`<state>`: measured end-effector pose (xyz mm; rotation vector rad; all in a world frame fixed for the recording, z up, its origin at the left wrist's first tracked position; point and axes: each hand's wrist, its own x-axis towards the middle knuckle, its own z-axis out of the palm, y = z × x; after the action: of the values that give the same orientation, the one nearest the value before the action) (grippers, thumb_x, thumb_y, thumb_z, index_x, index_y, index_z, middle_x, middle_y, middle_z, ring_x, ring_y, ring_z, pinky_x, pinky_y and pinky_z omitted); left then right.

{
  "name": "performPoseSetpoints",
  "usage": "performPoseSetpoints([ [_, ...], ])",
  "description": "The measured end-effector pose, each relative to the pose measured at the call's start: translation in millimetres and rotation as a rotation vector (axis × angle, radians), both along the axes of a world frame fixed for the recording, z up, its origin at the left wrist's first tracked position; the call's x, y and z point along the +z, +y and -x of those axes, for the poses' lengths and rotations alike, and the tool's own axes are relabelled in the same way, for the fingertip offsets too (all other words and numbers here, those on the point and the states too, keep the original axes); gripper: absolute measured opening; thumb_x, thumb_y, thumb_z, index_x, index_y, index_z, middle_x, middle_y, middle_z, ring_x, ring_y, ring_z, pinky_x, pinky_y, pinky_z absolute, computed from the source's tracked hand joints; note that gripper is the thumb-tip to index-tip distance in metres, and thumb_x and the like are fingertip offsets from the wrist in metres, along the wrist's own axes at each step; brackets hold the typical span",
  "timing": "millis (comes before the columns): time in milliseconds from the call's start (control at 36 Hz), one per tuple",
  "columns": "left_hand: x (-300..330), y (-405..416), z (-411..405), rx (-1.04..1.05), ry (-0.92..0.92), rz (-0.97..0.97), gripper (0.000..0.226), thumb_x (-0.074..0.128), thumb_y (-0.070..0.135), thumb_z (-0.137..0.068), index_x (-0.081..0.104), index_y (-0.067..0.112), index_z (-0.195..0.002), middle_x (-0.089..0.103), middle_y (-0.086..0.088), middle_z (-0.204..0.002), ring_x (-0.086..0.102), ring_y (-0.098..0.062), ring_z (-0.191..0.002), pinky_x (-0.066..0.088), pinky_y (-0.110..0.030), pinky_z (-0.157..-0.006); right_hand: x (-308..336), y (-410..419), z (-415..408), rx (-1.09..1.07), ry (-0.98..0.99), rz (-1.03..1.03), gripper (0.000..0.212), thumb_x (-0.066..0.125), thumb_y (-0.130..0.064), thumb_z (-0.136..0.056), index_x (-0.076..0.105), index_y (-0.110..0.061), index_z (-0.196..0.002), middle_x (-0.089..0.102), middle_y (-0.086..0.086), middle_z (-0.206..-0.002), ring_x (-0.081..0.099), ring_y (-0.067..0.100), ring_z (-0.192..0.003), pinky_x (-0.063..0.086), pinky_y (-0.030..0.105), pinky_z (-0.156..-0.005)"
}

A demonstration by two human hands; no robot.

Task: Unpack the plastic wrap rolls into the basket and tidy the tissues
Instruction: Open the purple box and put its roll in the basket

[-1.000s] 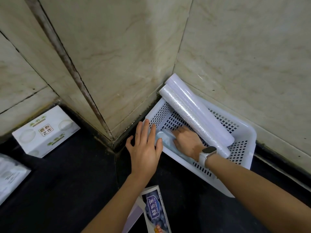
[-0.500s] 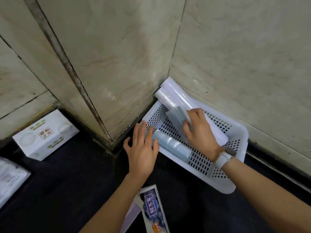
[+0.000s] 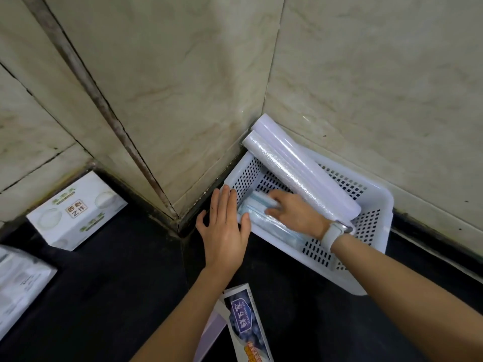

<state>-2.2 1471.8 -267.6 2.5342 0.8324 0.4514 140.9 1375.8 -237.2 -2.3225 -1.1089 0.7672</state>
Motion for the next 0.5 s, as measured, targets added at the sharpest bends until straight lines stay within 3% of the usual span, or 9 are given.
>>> performPoseSetpoints([
  [111,0,-1,0,0.013,-0.014,0.023,0.057,0.028,0.04,-0.092,0.039,0.011,-0.14,0.037,-0.007,-0.15,0.028,-0.019,-0.14,0.031,-0.057,-0.102,10,2,-17,-0.079,0.115,-0.084,0.012,0.058,-0.023,-0.088,0.051,-0.015,-0.094,0.048,-0.007,-0.076,0.045,0.008,-0.065,0.037,0.027,-0.063],
  [222,1,-1,1,0.005,-0.005,0.022,0.057,0.028,0.04,-0.092,0.038,0.011,-0.14,0.036,-0.006,-0.151,0.026,-0.019,-0.141,0.031,-0.055,-0.102,0,8,-8,-0.048,0.249,-0.055,0.019,0.059,-0.023,-0.088,0.043,-0.019,-0.097,0.049,-0.01,-0.078,0.048,0.003,-0.066,0.039,0.011,-0.056],
  [306,1,-1,1,0.003,0.004,0.017,0.055,0.03,0.039,-0.093,0.039,0.012,-0.14,0.035,-0.006,-0.151,0.026,-0.019,-0.141,0.03,-0.056,-0.103,-17,11,4,-0.03,0.098,-0.05,0.01,0.058,-0.025,-0.088,0.052,-0.018,-0.091,0.05,-0.004,-0.083,0.048,0.011,-0.074,0.037,0.02,-0.066],
  [361,1,-1,1,0.005,0.008,0.027,0.055,0.03,0.039,-0.093,0.039,0.012,-0.14,0.033,-0.005,-0.152,0.025,-0.019,-0.142,0.029,-0.056,-0.103,-25,10,7,0.021,-0.133,0.016,0.032,0.056,-0.032,-0.088,0.057,-0.012,-0.114,0.052,0.004,-0.103,0.046,0.019,-0.096,0.038,0.03,-0.083],
  [417,1,-1,1,0.001,0.014,0.024,0.057,0.027,0.04,-0.092,0.039,0.012,-0.14,0.033,-0.005,-0.152,0.025,-0.019,-0.142,0.028,-0.056,-0.103,-29,6,9,0.06,-0.312,0.036,0.05,0.052,-0.038,-0.089,0.043,-0.018,-0.135,0.054,0.005,-0.114,0.044,0.022,-0.107,0.035,0.034,-0.089],
  [500,2,-1,2,-0.011,0.024,0.006,0.057,0.027,0.039,-0.092,0.039,0.011,-0.14,0.035,-0.007,-0.151,0.029,-0.022,-0.141,0.03,-0.057,-0.102,-27,-2,9,0.101,-0.371,-0.062,0.059,0.05,-0.038,-0.091,0.028,-0.023,-0.143,0.056,0.005,-0.123,0.049,0.022,-0.111,0.036,0.037,-0.092],
])
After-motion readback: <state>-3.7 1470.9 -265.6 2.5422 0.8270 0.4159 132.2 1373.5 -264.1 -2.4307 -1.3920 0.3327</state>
